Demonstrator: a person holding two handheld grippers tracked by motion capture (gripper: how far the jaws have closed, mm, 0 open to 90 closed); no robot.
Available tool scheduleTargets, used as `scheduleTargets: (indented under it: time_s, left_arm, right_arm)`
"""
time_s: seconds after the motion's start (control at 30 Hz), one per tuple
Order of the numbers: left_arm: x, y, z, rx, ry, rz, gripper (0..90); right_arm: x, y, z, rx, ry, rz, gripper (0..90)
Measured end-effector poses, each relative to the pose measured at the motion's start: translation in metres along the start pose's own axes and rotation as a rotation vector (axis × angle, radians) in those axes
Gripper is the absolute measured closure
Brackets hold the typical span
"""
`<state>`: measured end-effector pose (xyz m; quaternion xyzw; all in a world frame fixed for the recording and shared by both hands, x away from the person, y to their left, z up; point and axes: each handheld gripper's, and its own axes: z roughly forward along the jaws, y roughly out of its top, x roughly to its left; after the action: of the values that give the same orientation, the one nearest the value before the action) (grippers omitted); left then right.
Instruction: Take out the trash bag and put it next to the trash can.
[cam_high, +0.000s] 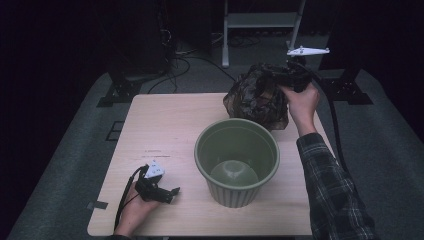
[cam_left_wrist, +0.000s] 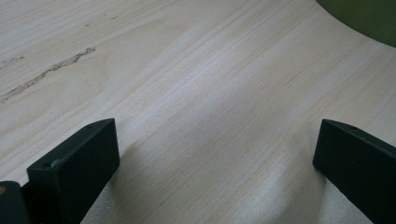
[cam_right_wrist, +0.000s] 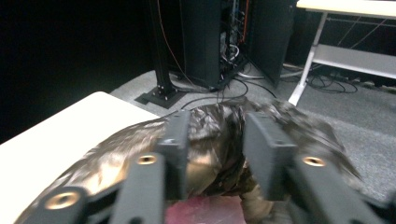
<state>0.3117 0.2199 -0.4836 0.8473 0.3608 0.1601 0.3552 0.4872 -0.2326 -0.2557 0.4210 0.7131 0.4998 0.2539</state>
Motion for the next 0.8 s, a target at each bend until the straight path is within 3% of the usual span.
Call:
scheduleTargets:
  time_s: [0.1, 0.17, 0.2, 0.23, 0.27, 0.3, 0.6, 0.8]
  left_arm:
    - [0.0, 0.0, 0.0, 0.0, 0.0, 0.0, 0.0]
    - [0.0, 0.0, 0.0, 0.0, 0.0, 0.0, 0.0]
    - [0.0, 0.0, 0.0, 0.0, 0.0, 0.0, 0.0]
    - [0.0, 0.0, 0.0, 0.0, 0.0, 0.0, 0.0]
    - [0.0, 0.0, 0.0, 0.0, 0.0, 0.0, 0.0]
    - [0.0, 0.0, 0.0, 0.0, 0.0, 0.0, 0.0]
    - [0.0, 0.0, 0.0, 0.002, -0.001, 0.001, 0.0]
    - [0.0, 0.0, 0.0, 0.002, -0.001, 0.0, 0.0]
  right_arm:
    - [0.001, 0.001, -0.005, -0.008, 0.005, 0.002, 44.2]
    - [0.002, 0.001, -0.01, -0.017, -0.003, -0.017, 29.0]
    - [0.002, 0.001, -0.01, -0.017, -0.003, -0.017, 29.0]
    - [0.002, 0.001, -0.014, -0.029, -0.003, -0.008, 17.4]
    - [0.002, 0.001, -0.014, -0.029, -0.003, -0.008, 17.4]
    - [0.004, 0.001, -0.018, -0.027, -0.031, 0.004, 10.8]
    - [0.011, -0.012, -0.049, -0.034, -0.068, -0.027, 10.2]
    - [0.013, -0.023, -0.068, 0.02, -0.085, -0.018, 10.2]
